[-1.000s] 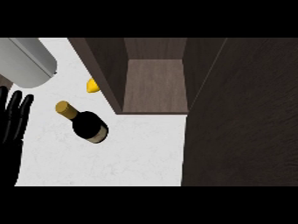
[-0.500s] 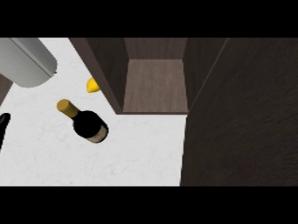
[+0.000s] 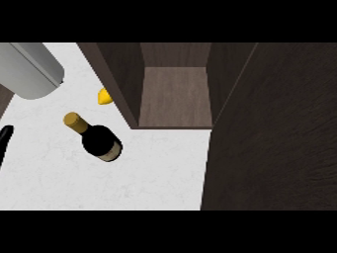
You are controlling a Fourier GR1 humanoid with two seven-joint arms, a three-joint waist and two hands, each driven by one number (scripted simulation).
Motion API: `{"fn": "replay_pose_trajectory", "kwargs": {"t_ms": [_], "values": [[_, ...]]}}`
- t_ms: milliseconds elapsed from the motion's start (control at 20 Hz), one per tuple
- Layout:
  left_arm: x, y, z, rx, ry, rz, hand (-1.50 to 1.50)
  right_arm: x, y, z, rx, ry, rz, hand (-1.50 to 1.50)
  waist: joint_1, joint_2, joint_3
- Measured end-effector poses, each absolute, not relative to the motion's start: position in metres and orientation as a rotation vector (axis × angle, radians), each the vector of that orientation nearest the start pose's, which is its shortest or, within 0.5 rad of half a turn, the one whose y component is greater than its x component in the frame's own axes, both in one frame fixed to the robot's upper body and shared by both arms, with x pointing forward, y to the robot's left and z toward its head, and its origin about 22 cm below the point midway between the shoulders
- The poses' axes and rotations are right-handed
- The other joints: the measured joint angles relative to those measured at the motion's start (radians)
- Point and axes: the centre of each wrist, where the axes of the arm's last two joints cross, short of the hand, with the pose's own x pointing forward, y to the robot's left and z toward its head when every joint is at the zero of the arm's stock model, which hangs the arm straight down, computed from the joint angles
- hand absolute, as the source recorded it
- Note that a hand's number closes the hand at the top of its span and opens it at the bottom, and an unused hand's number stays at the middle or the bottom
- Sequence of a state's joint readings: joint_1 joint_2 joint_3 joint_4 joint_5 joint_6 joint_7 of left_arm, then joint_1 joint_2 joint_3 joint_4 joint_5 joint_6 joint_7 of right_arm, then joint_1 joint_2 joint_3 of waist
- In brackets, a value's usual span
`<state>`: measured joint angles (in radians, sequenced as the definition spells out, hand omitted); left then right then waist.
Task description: Pick up the wine, place it into the cabinet and close the cabinet
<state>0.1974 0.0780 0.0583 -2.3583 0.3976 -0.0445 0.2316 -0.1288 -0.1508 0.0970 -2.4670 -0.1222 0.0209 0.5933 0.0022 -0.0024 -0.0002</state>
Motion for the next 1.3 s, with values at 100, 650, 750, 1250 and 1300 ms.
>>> {"fn": "replay_pose_trajectory", "kwargs": {"t_ms": [100, 650, 750, 1250, 1300], "values": [[0.151, 0.255, 0.149, -0.269, -1.927, 0.111, -1.50, 0.158, -0.209, 0.218, 0.175, -1.955, 0.273, -1.50, 0.000, -0.001, 0.000], [0.164, 0.254, 0.165, -0.240, -1.910, 0.132, -1.50, 0.158, -0.202, 0.247, 0.152, -1.942, 0.255, -1.50, -0.004, -0.001, 0.000], [0.166, 0.250, 0.165, -0.241, -1.913, 0.139, -1.50, 0.159, -0.204, 0.252, 0.133, -1.950, 0.246, -1.50, -0.004, -0.001, 0.000], [0.183, 0.254, 0.149, -0.159, -1.933, 0.193, -1.50, 0.158, -0.205, 0.270, 0.097, -1.966, 0.238, -1.50, -0.007, 0.000, 0.000], [0.183, 0.254, 0.147, -0.152, -1.929, 0.192, -1.50, 0.158, -0.204, 0.270, 0.100, -1.966, 0.240, -1.50, -0.006, 0.000, 0.000]]}}
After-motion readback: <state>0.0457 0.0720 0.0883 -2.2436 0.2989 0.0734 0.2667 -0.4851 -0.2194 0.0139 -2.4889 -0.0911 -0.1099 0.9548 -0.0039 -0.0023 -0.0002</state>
